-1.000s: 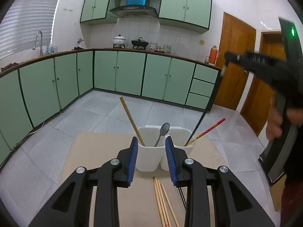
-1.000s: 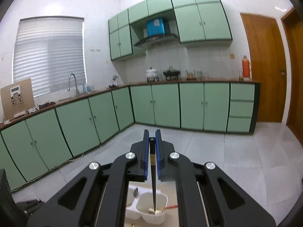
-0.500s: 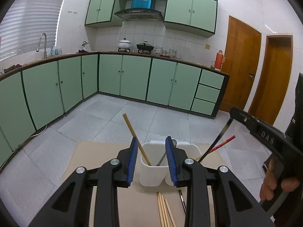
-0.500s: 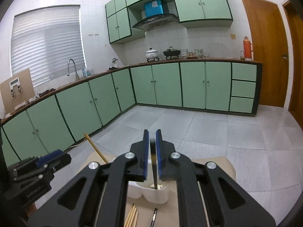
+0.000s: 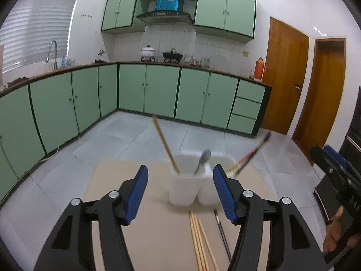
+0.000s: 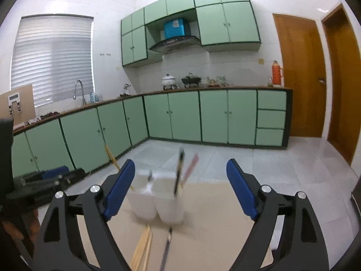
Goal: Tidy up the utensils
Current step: 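Move both open grippers back over the remaining chopsticks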
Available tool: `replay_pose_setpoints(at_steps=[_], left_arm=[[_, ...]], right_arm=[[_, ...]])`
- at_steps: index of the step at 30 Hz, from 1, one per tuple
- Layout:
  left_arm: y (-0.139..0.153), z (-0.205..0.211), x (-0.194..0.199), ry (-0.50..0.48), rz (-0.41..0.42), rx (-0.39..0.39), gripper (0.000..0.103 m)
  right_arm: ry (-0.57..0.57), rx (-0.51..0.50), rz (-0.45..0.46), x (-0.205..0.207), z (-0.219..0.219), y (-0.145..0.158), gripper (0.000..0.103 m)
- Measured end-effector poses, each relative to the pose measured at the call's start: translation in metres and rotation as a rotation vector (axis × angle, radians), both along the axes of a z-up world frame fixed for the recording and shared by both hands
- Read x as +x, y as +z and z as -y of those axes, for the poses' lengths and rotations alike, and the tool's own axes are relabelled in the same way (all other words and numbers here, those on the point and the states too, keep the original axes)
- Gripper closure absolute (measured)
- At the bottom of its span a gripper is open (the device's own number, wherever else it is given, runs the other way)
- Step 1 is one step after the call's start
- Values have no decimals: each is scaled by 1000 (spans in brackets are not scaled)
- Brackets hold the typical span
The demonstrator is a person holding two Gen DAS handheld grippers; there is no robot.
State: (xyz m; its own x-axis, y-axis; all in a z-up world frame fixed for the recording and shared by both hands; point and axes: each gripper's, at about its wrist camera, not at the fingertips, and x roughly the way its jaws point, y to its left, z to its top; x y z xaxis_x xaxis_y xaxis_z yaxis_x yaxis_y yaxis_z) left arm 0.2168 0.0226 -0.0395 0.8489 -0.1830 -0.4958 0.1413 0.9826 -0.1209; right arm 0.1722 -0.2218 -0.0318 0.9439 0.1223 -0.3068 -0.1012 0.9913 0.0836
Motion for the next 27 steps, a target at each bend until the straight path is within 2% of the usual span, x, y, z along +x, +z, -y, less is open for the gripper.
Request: replay_pose_setpoints(at_steps=[5, 9, 12, 17, 27], left_arm=[[-45, 6, -32, -10, -69, 55, 44], [-78, 5, -47, -11, -159, 38, 44], [-100, 5, -60, 2, -192, 52, 44], [-131, 8, -78, -1, -251, 84, 44], [-152, 7, -97, 0, -291, 90, 44]], right_arm=[[-37, -9, -107, -40, 3, -60, 22], [-41, -30, -198, -58, -7, -103, 27], [-21, -22, -270, -69, -15, -131, 31], [-3, -26, -349, -86, -30, -162, 42], [63, -40, -442, -99, -53, -194, 61]])
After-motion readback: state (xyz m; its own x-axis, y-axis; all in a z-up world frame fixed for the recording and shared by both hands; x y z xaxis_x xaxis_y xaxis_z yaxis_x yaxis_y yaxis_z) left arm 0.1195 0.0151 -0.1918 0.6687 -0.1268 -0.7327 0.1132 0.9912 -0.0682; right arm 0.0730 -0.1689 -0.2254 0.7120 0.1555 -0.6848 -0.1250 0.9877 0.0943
